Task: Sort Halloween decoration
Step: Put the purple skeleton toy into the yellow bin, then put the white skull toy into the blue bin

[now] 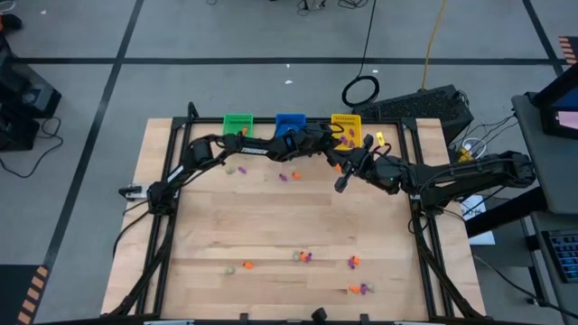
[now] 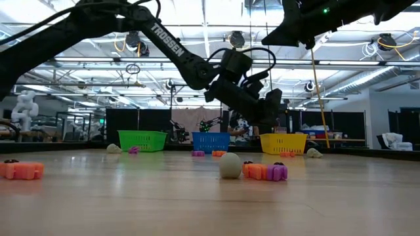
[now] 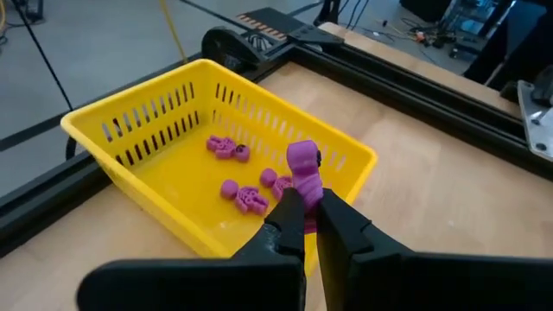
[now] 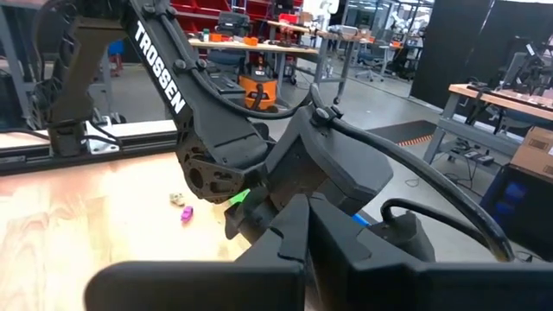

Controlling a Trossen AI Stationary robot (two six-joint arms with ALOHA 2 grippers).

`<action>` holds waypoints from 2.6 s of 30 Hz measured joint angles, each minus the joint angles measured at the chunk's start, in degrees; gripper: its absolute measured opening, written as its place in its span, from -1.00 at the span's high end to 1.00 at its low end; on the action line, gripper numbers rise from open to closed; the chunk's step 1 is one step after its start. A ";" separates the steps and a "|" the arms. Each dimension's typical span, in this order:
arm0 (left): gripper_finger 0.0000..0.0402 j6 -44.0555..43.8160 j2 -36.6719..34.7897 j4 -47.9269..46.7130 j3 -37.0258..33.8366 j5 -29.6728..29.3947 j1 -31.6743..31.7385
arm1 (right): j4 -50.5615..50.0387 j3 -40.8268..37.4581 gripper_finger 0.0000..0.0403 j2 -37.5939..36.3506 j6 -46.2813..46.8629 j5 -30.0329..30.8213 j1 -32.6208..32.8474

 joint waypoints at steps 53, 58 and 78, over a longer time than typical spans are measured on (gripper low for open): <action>1.00 11.87 -13.25 46.72 -41.11 -1.65 -15.28 | -9.23 0.11 1.00 0.04 2.51 -0.15 0.04; 1.00 14.10 -18.48 49.31 -49.69 -0.60 -16.15 | -24.00 4.83 1.00 0.23 10.16 -0.34 0.42; 1.00 15.12 -22.34 70.24 -65.29 -0.44 -16.24 | -60.66 18.22 1.00 13.38 49.68 -13.02 20.41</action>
